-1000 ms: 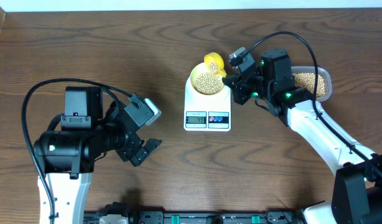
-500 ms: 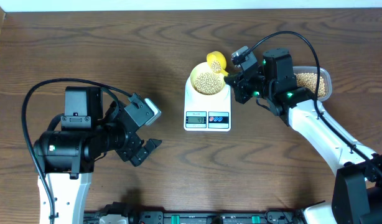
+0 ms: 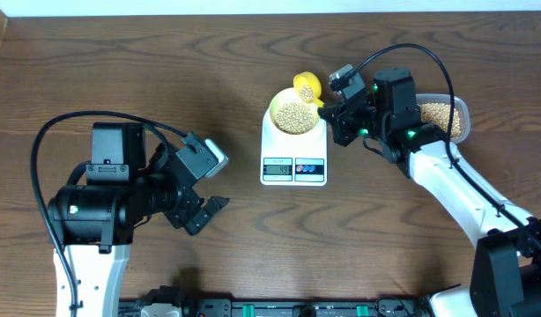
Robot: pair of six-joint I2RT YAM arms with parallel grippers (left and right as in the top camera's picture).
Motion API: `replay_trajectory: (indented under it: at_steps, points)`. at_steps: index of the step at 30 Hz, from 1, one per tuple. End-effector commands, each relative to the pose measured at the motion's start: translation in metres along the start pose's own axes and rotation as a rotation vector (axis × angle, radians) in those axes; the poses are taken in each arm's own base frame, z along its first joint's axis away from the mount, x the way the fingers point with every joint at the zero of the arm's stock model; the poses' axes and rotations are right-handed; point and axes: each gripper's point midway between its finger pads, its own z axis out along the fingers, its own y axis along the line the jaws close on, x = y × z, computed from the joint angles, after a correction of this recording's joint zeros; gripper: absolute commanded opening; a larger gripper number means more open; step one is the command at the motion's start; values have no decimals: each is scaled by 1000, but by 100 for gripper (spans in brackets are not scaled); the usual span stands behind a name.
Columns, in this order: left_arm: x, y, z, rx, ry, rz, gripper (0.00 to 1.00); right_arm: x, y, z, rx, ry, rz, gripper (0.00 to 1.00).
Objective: Scoop item into bowl and weigh 50g on scale
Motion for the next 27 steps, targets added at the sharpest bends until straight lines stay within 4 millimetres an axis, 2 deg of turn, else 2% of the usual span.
replay_trajectory:
  at_steps: [1, 3, 8, 10, 12, 14, 15, 19, 22, 27]
  points:
    - [-1, -1, -1, 8, -9, 2, 96, 1, -9, 0, 28, 1, 19, 1]
    - [-1, -1, -1, 8, -9, 2, 96, 0, -1, 1, -14, -3, 55, 1]
    - [-1, -1, -1, 8, -9, 2, 96, 0, -8, 0, 25, -3, 23, 1]
    - [-1, -1, -1, 7, -9, 2, 96, 0, -1, 1, -12, -6, 56, 1]
    - [-1, -1, -1, 8, -9, 2, 96, 2, -4, 1, 10, 3, -14, 1]
    - [-1, -1, -1, 8, -9, 2, 96, 2, -9, 0, 36, 3, 2, 1]
    - [-1, -1, -1, 7, -8, 2, 96, 0, 2, 1, -22, -3, 42, 1]
    - [-1, -1, -1, 7, -8, 2, 96, 1, -11, 2, 60, 4, -15, 1]
    - [-1, -1, -1, 7, -9, 2, 96, 2, 4, 3, -12, 5, 4, 1]
    - [-1, -1, -1, 7, -9, 2, 96, 1, -4, 2, 24, 2, -3, 1]
